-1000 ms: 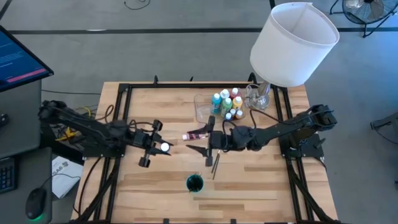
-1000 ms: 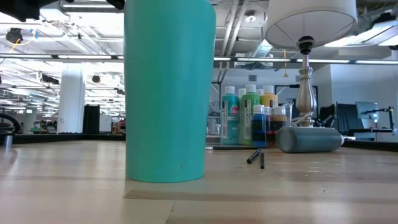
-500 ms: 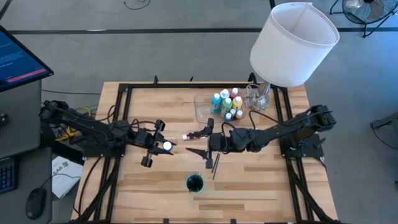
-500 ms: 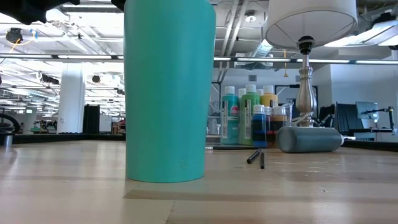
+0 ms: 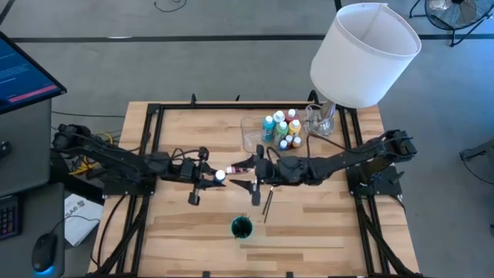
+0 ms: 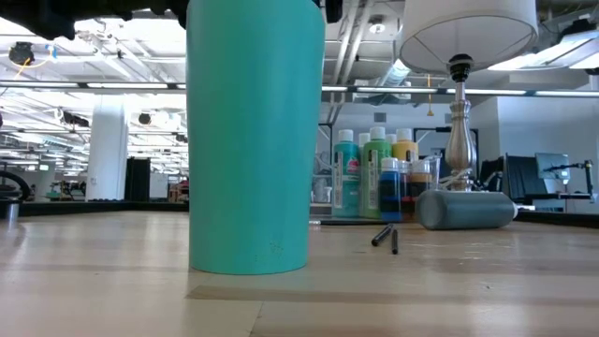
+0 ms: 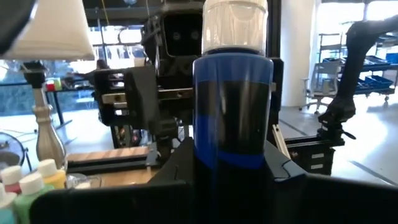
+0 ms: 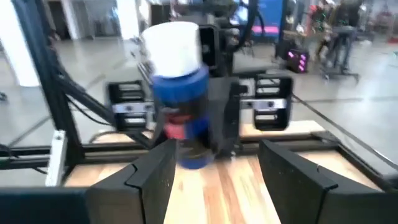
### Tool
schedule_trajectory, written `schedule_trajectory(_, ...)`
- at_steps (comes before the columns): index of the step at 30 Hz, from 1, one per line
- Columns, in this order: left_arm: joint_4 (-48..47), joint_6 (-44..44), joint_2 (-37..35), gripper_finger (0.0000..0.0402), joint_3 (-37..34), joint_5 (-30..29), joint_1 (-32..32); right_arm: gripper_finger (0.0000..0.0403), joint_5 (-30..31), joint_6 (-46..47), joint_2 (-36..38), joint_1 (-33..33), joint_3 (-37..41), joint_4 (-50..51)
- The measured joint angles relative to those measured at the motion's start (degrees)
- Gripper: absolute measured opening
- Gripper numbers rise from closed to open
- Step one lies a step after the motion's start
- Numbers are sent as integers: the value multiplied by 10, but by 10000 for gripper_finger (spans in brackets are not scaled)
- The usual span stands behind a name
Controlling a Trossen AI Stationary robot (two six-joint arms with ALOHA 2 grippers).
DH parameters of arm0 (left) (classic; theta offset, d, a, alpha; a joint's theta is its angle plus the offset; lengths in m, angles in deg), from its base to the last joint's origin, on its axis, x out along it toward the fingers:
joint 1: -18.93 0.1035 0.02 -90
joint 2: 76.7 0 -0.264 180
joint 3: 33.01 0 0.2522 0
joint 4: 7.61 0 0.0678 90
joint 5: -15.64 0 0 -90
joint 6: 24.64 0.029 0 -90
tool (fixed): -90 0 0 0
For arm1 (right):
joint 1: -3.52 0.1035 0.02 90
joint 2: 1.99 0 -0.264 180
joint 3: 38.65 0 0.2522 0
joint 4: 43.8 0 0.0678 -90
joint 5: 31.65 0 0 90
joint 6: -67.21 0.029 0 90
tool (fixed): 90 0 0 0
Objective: Pick & Place Paint Supplies
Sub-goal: Put the small blue paint bottle into the transparent bin
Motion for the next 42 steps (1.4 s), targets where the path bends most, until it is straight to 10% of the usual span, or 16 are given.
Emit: schedule_trajectory(42, -15, -6, 28, 40, 11, -5, 4, 211, 13, 10, -97, 12, -152, 133)
